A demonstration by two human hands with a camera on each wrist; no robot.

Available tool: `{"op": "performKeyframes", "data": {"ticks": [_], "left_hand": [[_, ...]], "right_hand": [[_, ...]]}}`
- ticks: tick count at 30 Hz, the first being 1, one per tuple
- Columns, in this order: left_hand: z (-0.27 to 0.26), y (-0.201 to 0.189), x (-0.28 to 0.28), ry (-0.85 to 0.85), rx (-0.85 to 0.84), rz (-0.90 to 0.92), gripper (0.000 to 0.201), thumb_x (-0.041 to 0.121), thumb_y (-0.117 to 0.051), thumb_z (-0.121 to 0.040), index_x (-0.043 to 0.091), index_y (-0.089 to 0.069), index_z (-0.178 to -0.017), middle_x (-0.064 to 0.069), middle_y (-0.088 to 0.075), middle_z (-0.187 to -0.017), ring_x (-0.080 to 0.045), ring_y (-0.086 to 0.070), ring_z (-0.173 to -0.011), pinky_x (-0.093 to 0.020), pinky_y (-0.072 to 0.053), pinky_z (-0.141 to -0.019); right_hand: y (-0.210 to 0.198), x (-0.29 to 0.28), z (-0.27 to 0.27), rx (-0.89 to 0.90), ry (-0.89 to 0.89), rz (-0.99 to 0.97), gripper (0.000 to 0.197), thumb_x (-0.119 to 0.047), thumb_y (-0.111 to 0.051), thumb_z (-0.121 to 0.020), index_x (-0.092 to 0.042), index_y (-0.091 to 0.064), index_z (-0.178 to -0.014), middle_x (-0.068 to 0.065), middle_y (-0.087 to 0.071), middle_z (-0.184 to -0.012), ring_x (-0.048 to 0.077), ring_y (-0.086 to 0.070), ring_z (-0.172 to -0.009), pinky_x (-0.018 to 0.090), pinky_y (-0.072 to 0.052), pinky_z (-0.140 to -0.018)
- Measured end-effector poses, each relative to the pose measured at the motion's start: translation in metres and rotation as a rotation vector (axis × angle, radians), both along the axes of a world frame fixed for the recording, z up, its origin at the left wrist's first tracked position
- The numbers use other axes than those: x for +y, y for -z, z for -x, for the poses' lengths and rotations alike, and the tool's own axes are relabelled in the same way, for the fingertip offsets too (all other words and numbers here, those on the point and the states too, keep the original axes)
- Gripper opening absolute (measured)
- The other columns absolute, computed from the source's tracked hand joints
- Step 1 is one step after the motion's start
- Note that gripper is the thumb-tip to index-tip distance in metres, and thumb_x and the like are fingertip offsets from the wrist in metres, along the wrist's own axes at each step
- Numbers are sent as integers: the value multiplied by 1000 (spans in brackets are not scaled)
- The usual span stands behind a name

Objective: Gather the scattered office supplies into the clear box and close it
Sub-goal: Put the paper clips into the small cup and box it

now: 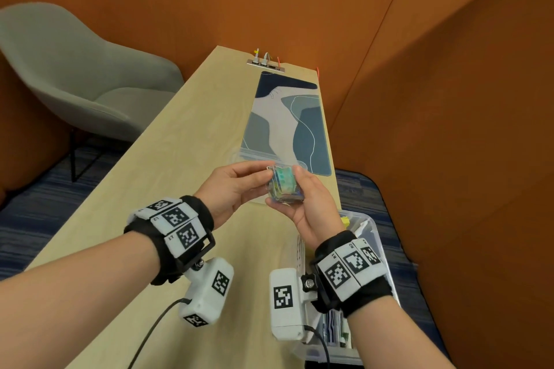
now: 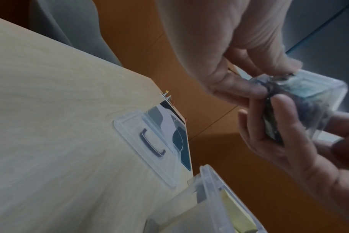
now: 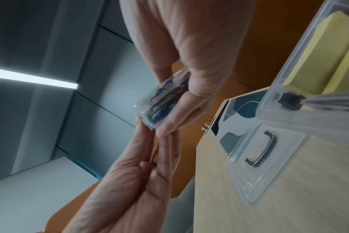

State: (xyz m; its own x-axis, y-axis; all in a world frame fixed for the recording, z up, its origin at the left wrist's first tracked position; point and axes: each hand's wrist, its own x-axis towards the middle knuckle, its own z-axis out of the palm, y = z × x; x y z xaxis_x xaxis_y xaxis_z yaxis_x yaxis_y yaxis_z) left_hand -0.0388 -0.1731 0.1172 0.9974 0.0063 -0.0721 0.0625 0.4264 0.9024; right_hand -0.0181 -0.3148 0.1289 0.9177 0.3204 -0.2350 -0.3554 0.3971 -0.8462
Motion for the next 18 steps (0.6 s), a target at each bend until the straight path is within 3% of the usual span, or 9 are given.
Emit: {"op": "performKeyframes", "data": {"ticks": [6, 10, 15, 18], "left_hand": [[-1, -1, -15, -144, -48, -239, 14, 5, -58, -87, 10, -70, -91, -6, -71, -89, -12, -67, -77, -20, -58, -78], [-2, -5, -24, -147, 7, -258, 15, 18, -57, -90, 11, -69, -86, -2, -69, -81, -8, -65, -68, -15, -57, -67], [-5, -13, -25, 7, 67, -303, 22, 15, -62, -85, 3, -67, -104, -11, -68, -95, -19, -63, -83, -29, -54, -83], [-6, -20, -28, 43, 76, -313, 16, 7, -62, -84, 4, -68, -99, -9, -68, -94, -19, -64, -86, -31, -52, -87]], "right_hand": [[1, -11, -1, -7, 43, 84, 36, -19, -46, -97, 0, -42, -127, 28, -51, -127, 27, -62, -87, 29, -58, -51], [-2, -18, -3, -35, 51, 125, 31, -12, -53, -93, -11, -40, -121, 19, -51, -124, 27, -62, -90, 30, -58, -50], [-4, -28, -5, -54, 38, 196, 41, -16, -56, -92, -15, -37, -128, 15, -52, -124, 30, -61, -100, 33, -60, -53], [-6, -35, -7, -54, 32, 224, 43, -17, -58, -91, -14, -38, -129, 16, -53, -127, 28, -63, -96, 36, -60, -55]]}}
